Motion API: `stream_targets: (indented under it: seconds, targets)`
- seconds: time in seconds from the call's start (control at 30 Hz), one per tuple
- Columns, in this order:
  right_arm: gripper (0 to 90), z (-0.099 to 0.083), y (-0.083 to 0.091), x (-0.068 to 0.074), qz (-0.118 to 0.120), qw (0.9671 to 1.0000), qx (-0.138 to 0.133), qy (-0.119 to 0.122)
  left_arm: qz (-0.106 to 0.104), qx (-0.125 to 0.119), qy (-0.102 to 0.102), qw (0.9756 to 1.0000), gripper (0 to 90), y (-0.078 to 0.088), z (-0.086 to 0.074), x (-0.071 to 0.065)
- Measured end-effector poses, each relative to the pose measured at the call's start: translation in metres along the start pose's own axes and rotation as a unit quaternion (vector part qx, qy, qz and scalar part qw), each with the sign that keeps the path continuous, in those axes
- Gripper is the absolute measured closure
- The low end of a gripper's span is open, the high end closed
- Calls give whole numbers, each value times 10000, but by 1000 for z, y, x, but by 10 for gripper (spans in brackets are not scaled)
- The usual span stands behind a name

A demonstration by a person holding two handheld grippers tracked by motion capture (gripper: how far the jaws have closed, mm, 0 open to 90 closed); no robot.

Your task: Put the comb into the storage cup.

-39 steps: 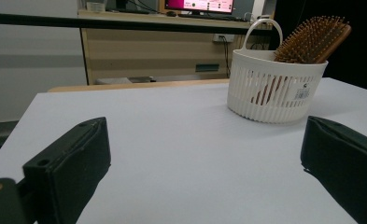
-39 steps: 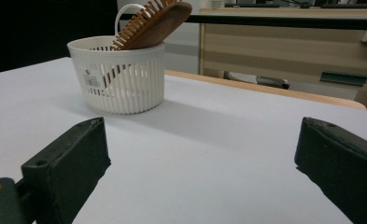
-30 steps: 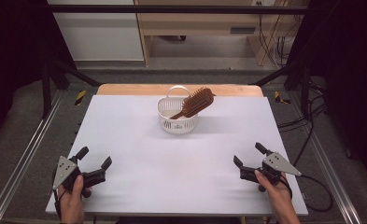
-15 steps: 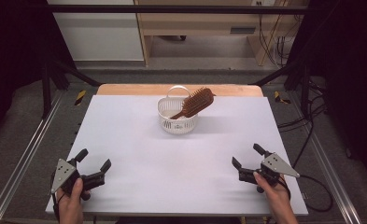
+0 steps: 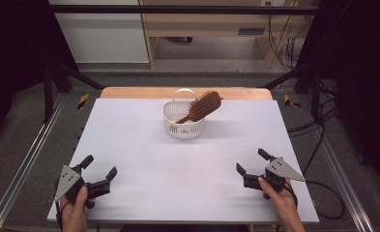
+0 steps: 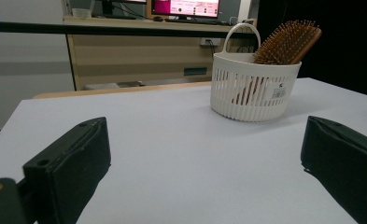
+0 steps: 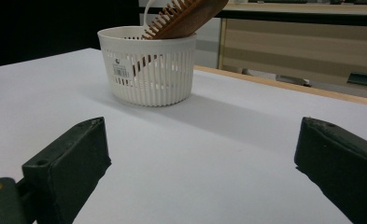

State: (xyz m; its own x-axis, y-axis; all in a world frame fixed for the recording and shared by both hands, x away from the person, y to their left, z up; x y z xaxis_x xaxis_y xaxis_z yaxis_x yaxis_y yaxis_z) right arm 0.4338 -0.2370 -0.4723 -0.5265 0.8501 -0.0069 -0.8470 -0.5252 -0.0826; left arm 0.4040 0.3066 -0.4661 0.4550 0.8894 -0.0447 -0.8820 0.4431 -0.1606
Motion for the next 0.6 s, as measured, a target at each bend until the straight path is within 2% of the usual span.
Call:
stream_targets:
  seconds: [0.23,0.47,0.6]
  targets:
    - [42,1,-9,4,-10,9999,153,11,-15,21,0,10000,17,1,-1,-3]
    - [54,4,-19,8,-23,9997,204,-151,-15,1,-27,10000,16,1,-1,-3]
    - [56,3,-21,9,-23,9994,311,-153,-24,9,-23,10000,16,0,-1,-3]
Point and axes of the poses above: each handheld gripper's, and its own axes: y roughly backward along the jaws, z roughly out of its top, x roughly to its left, the point moved 1 cm from there along -y, roughly forward along the jaws, and after that the axes turned 15 degrees about -x, right-handed, at the moved point
